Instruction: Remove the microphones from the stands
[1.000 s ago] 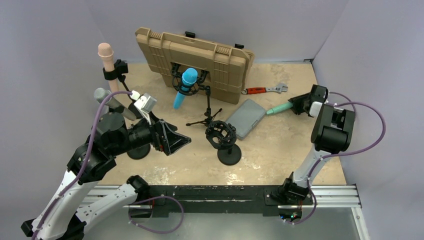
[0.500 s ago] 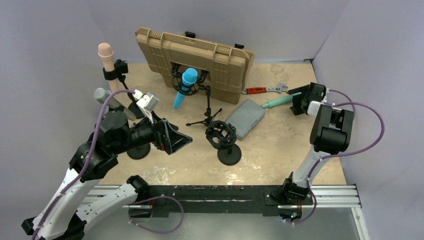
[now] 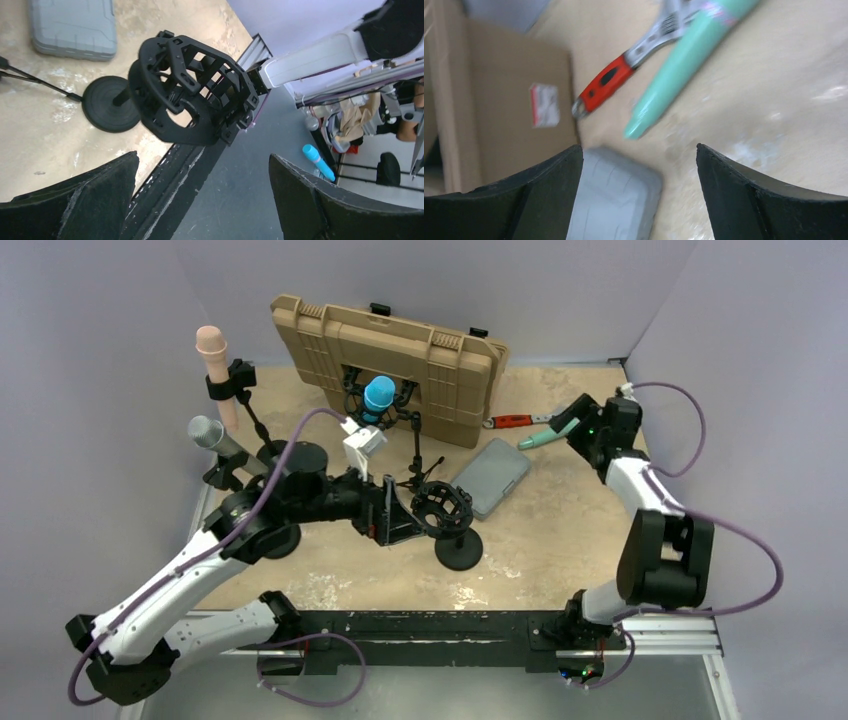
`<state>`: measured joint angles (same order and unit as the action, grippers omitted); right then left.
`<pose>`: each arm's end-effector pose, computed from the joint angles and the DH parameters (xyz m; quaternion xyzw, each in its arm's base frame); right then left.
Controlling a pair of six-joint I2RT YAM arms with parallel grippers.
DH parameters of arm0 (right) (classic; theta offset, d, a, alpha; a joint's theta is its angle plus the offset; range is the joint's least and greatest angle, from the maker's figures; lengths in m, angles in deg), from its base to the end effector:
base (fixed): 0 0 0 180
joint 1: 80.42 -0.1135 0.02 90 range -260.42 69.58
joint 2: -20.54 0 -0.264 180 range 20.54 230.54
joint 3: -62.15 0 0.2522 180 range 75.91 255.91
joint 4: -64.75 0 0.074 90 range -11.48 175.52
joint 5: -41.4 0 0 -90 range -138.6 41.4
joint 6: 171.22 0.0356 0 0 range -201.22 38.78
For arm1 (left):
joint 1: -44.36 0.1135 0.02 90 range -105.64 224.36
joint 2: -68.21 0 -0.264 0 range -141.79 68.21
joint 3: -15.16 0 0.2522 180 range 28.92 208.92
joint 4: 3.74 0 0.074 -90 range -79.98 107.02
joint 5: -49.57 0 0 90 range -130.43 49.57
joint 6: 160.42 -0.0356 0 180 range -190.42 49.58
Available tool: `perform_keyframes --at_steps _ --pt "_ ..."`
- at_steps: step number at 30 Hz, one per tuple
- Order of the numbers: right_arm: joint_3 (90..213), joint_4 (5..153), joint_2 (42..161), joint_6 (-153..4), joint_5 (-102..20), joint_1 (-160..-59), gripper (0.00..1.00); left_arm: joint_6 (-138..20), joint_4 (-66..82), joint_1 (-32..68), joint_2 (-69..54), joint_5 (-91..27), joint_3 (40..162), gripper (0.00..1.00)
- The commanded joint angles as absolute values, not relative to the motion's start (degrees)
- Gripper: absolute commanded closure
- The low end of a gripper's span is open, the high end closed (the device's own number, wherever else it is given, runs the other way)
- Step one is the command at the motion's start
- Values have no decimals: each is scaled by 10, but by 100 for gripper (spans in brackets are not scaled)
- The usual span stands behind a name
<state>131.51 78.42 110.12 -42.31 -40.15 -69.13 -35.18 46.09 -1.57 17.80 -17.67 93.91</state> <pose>0.3397 -0.0625 0.2294 0.3420 0.8117 0.1751 0.4400 0.1105 -0.1340 0.3975 0.1861 0.7964 -0.4829 0.3130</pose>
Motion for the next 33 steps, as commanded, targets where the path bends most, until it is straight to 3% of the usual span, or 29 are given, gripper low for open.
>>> perform_keyframes --at_steps 1,8,14,27,33 --pt "1265 803 992 -516 -398 -778 18 -337 390 -53 146 -178 934 1" --pt "1166 767 896 -583 -241 -873 21 -356 383 -75 135 -197 936 10" --pt "1139 834 852 -608 -231 -927 22 -369 402 -76 150 -229 934 15" --pt "1065 860 839 -542 -277 -1068 32 -380 418 -76 198 -294 927 6" --pt "1028 761 859 -487 -280 -1108 32 -378 430 -76 201 -285 933 6"
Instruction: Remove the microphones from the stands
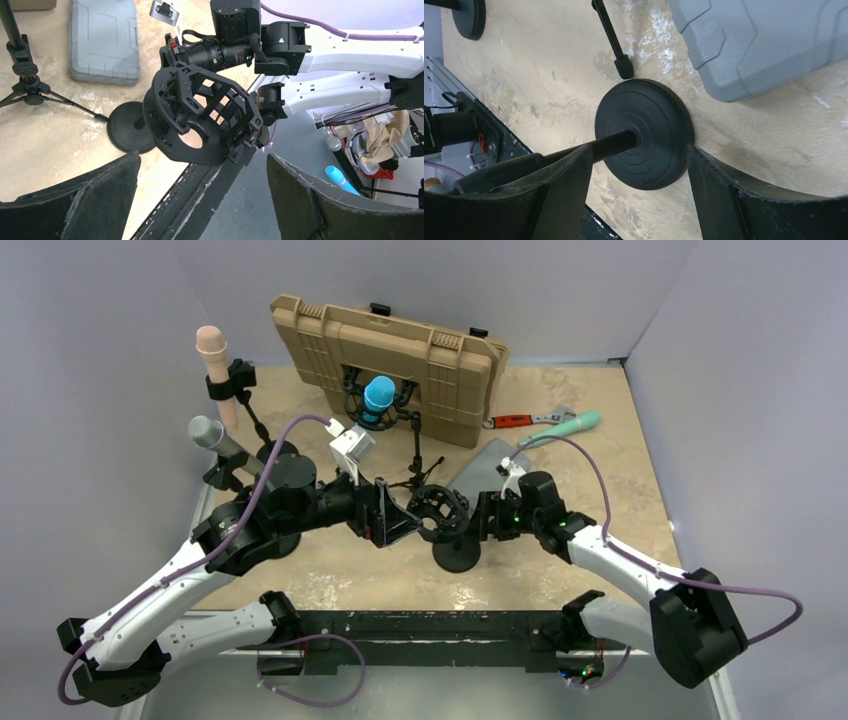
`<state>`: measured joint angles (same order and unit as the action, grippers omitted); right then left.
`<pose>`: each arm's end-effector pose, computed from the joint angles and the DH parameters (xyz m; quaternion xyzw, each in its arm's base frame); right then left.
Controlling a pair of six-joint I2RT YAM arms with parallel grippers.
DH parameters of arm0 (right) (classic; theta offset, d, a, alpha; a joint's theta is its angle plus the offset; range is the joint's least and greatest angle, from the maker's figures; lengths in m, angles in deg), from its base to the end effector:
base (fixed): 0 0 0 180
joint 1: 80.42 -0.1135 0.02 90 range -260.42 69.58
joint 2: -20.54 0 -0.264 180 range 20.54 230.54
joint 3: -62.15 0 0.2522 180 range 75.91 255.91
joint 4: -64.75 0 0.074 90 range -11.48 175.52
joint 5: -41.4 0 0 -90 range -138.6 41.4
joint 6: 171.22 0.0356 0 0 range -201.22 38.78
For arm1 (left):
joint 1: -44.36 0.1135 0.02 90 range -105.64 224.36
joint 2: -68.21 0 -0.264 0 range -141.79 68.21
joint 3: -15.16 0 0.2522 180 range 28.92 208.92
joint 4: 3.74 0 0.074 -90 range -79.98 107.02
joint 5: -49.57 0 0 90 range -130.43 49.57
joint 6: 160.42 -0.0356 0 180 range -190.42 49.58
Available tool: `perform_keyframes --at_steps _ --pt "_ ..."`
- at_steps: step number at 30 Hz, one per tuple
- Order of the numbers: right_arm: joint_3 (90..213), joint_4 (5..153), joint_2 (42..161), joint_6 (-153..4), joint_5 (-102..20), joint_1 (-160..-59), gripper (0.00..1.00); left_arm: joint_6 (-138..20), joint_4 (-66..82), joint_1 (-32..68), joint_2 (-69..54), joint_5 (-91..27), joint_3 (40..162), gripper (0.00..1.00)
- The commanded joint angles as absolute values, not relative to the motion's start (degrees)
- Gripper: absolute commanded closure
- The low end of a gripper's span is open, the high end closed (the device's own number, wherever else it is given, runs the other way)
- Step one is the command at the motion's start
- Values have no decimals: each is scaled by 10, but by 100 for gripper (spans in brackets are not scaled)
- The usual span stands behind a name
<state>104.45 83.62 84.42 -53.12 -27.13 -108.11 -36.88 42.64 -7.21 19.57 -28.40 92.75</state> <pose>0.1886 0.1137 0.1883 -0.0749 0.8923 0.3421 0.2848 0.0999 -0.1378 0.4011 0.1869 0.7820 -0.4603 0.3764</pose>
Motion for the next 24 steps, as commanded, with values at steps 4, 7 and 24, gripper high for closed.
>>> perform_keyframes --at_steps 4,7,24 --pt "1028 720 910 -455 -300 -1151 32 -375 435 -76 206 -284 935 6" --pt "1028 684 937 -426 -304 -1175 32 -374 441 -76 212 -289 933 6" --pt "1150 887 738 -489 -504 -1210 28 -380 512 -76 218 -291 997 2"
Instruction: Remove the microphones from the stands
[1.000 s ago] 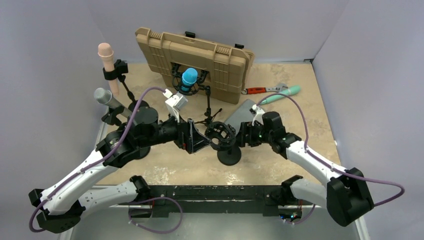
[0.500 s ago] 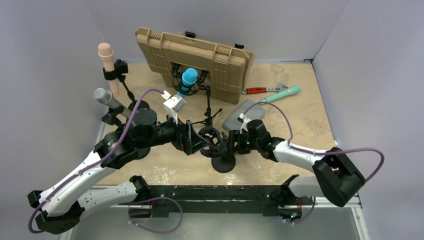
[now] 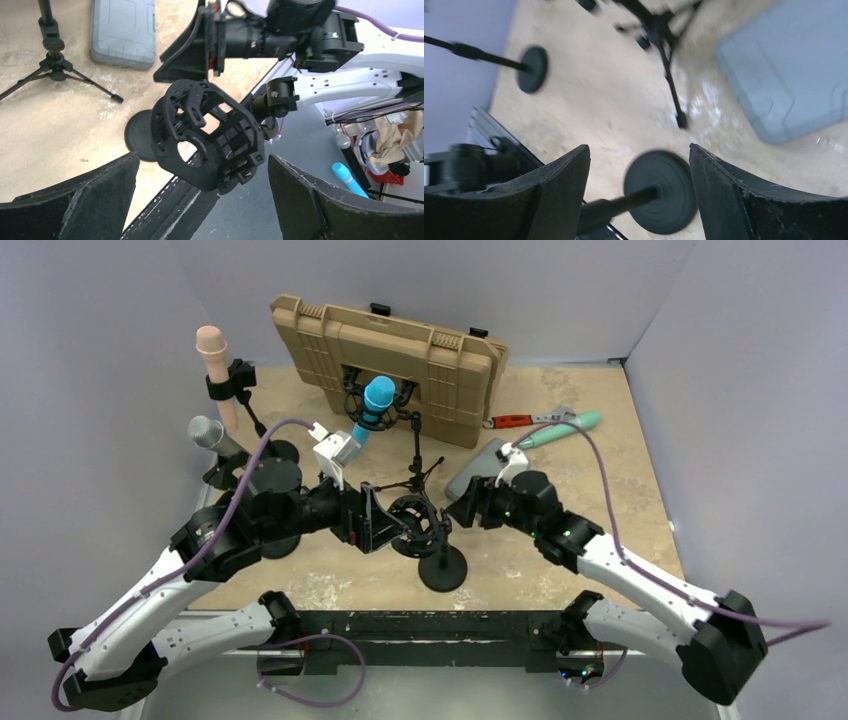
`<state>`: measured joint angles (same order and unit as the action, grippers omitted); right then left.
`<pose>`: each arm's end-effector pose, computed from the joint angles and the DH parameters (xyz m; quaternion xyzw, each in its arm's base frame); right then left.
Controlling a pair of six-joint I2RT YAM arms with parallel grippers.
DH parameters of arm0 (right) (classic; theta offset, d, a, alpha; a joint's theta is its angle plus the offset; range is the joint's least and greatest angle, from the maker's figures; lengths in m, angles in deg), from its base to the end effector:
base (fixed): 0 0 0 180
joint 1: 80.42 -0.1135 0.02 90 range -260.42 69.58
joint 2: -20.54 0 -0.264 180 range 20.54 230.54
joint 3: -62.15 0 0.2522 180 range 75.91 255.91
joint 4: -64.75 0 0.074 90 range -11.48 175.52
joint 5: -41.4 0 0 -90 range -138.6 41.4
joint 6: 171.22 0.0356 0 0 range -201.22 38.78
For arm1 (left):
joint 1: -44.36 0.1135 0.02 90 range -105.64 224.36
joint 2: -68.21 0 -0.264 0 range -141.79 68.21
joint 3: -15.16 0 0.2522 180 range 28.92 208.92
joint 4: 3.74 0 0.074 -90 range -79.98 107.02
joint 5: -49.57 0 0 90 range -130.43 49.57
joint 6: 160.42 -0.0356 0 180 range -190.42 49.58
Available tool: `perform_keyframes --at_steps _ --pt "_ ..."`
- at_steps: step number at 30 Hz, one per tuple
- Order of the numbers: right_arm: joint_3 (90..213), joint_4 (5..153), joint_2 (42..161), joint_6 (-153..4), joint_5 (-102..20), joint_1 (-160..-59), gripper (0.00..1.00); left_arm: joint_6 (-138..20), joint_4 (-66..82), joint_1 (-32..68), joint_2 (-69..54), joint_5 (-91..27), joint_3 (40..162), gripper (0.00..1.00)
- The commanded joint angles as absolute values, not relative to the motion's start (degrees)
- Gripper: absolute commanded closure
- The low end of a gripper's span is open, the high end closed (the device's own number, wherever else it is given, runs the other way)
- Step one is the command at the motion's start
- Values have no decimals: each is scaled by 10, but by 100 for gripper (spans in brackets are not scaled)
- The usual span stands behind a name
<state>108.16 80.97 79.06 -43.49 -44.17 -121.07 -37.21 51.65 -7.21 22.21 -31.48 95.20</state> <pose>0.1684 0.1482 0.2314 -0.0416 0.8590 0.3475 0.3736 0.0872 -0.1188 0.4048 0.1748 0.8058 -0.4266 0.3718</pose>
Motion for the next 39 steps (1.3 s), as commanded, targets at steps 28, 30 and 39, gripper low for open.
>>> perform_keyframes --at_steps 28,30,39 --pt "1170 834 645 -441 -224 -1210 26 -331 511 -73 207 -307 993 0" --pt "1164 825 657 -436 -214 -1210 27 -330 514 -73 209 -310 989 0" --pt "1141 793 675 -422 -204 -1210 31 -333 509 -73 199 -298 970 0"
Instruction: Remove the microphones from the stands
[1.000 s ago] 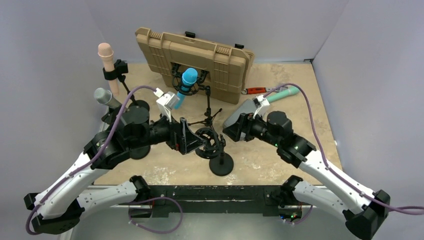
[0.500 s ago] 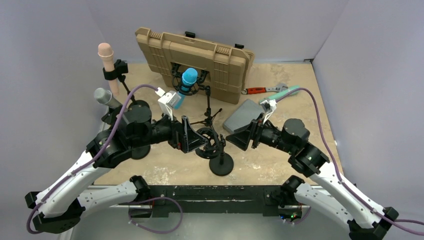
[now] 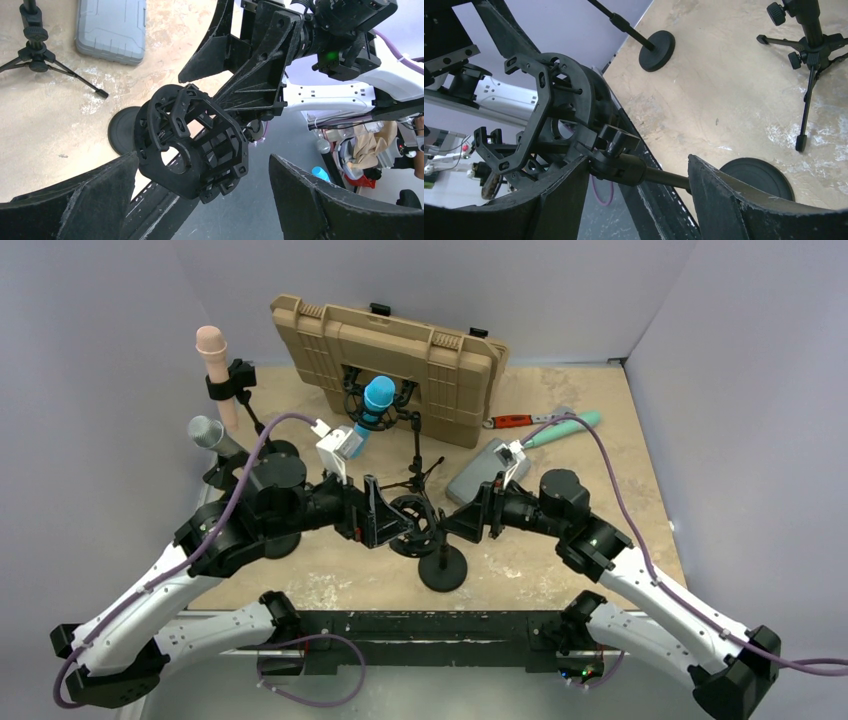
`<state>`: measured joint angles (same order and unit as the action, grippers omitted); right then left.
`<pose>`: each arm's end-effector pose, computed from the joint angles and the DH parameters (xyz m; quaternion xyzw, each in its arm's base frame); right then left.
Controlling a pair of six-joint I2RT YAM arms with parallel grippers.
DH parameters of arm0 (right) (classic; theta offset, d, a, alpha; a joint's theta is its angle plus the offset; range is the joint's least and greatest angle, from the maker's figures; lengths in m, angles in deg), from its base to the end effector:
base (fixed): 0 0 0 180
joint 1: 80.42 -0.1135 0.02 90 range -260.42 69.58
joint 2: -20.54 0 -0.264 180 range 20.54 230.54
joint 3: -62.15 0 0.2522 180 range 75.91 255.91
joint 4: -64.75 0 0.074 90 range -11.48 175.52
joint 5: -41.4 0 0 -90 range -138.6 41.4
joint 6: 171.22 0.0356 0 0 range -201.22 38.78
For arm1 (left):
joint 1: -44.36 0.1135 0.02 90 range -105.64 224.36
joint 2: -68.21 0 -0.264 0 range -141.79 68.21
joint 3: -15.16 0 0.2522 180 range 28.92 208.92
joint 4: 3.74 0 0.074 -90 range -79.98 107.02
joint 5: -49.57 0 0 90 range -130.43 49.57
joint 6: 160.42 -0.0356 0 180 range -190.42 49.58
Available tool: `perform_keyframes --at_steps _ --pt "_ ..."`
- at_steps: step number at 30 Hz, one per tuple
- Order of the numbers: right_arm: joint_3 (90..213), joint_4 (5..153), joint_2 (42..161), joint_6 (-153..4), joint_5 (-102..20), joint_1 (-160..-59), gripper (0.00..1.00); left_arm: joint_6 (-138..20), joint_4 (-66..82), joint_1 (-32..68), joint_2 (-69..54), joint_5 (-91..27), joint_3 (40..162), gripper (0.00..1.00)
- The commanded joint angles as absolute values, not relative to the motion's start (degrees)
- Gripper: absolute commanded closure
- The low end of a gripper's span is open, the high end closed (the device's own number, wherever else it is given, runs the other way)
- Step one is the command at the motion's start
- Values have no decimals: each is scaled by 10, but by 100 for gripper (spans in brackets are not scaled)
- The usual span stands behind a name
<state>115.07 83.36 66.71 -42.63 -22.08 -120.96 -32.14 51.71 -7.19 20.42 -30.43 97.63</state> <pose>0.1350 0.1364 0.3118 -0.1574 0.7531 0.5280 0.3595 0.0897 -0.1229 0.4139 0.1439 0.8086 -0.4504 0.3501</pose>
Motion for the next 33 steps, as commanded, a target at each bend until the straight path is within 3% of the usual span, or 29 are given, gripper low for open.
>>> perform_keyframes --at_steps 1,12,21,33 --pt "1139 788 677 -416 -203 -1210 32 -333 509 -73 197 -297 969 0" --pt "1148 788 661 -389 -217 -1210 35 -334 508 -73 195 -293 956 0" --pt "1158 799 639 -384 -247 -1210 31 -331 500 -74 200 -295 951 0" --pt "1147 778 680 -391 -226 -1210 35 -325 500 -73 200 -293 944 0"
